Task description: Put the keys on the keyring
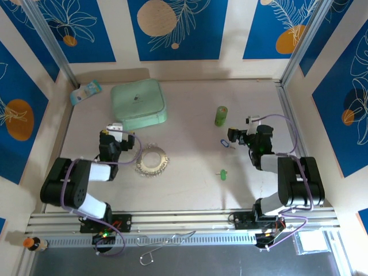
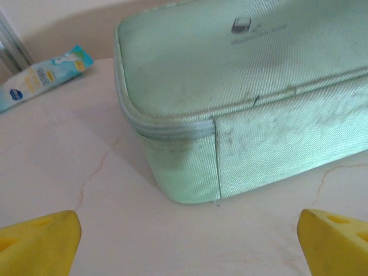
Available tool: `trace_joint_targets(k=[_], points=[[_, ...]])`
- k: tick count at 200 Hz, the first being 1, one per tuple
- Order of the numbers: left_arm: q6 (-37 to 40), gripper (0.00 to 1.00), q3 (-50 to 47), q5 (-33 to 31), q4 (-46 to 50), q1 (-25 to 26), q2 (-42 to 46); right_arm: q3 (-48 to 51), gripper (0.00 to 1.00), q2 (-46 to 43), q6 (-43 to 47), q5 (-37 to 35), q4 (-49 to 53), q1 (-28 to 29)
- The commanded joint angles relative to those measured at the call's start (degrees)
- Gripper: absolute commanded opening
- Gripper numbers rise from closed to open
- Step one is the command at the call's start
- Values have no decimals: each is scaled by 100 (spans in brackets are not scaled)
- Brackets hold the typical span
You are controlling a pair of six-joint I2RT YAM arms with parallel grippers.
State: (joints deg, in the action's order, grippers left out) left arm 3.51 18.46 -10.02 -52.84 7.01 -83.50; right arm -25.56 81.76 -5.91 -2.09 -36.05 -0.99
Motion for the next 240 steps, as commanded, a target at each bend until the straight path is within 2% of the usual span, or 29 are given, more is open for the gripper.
trace_joint_targets(k=[1,48,58,71,96,139,159,190,220,240], points=[[28,96,155,79,772,-68,787,-381,100,-708,-182,-173,1096,-7],[-597,95,601,256,2676,-68,2027,-576,94,-2078,-992,-470,2574,295],[-810,95,669,337,3067,-63,2228,-668,93,-2325,-1292,-632,2976,452],[-1148,95,749,447,3573,-59,2477,-787,91,-2547,-1593,-498,3484,649],[-1745,95,905,622,4528,-57,2811,-1142,88,-2576,-1988,-554,4431,1319],[-2459,95,1160,884,6078,-16,3133,-1932,86,-1743,-2257,-459,5533,2709],[-2672,99,1137,1178,6509,44,3236,-2346,84,-1159,-2505,-161,5812,3178],[-3134,96,1005,1488,6936,231,3289,-2961,74,-166,-2705,376,5940,3855],[-3496,90,798,1592,6884,566,3181,-3477,64,741,-2271,635,5907,4269],[-3607,90,757,1506,6816,788,3045,-3886,48,1363,-1545,792,5932,4283]])
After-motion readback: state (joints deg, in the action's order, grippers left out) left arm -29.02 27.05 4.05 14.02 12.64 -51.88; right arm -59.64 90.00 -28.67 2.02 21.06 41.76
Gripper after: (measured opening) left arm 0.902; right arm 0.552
